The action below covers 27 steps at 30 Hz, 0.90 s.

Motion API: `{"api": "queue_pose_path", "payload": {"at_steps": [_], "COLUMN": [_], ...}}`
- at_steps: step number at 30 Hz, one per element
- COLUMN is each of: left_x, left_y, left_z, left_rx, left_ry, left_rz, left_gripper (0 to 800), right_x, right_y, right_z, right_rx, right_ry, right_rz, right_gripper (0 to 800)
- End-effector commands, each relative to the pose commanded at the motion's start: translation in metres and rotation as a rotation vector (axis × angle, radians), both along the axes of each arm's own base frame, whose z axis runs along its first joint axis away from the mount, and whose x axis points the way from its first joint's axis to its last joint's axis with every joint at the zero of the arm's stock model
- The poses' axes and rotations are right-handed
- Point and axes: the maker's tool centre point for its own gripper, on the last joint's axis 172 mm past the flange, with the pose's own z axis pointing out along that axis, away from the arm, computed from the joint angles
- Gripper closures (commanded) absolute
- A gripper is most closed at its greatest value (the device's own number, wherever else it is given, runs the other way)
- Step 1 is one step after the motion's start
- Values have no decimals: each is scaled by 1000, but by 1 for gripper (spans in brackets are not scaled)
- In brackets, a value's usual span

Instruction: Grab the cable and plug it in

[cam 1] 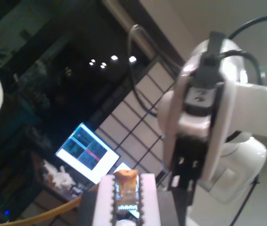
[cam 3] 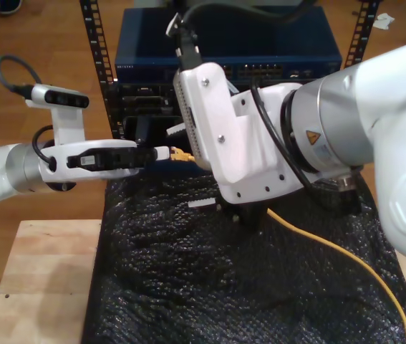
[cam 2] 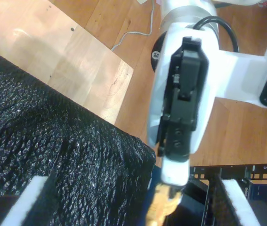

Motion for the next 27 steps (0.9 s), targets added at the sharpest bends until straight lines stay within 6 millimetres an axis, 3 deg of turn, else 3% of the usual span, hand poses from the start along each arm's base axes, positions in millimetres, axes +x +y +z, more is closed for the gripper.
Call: {"api": "queue_pose_path", "payload": {"at_steps": [6, 14, 27], "left_x": [-3, -4, -6], "left_y": [-2, -2, -1], "left_z": [1, 2, 8], "left_rx": [-7, -11, -31], "left_ry": [0, -1, -3], "left_rz": [-14, -18, -25], "left_gripper": [799, 799, 799], "right_x": [3, 8, 17], "right_y": [2, 3, -1], "right_z": [10, 11, 12], "right_rx": [21, 31, 48], "right_ry": [-32, -47, -73], "right_rz": [-10, -25, -57], "right_gripper": [48, 183, 294]}}
